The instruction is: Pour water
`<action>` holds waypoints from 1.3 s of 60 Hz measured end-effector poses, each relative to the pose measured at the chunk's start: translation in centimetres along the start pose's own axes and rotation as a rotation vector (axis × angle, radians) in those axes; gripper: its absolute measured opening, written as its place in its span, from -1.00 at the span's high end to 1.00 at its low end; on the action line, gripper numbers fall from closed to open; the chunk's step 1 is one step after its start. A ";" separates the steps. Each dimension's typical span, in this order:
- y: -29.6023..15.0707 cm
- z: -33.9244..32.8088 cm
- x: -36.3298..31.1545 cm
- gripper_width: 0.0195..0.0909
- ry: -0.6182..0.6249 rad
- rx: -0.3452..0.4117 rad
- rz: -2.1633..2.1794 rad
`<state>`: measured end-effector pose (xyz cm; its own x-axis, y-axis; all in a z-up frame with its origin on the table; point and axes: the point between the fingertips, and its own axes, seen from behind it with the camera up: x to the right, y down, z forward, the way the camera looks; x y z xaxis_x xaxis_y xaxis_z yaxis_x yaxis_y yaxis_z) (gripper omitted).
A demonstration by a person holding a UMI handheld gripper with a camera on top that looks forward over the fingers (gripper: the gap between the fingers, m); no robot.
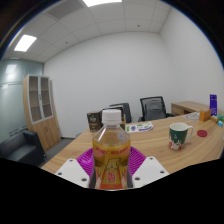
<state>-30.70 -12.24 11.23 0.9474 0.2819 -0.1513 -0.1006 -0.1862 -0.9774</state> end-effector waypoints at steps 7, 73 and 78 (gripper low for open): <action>-4.2 2.8 4.1 0.36 -0.015 0.029 0.281; -24.4 2.7 22.9 0.34 -0.112 0.419 0.713; -26.8 0.8 28.4 0.34 0.040 0.474 0.378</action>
<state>-1.37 1.53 33.01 0.8294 0.2406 -0.5042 -0.5481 0.1754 -0.8178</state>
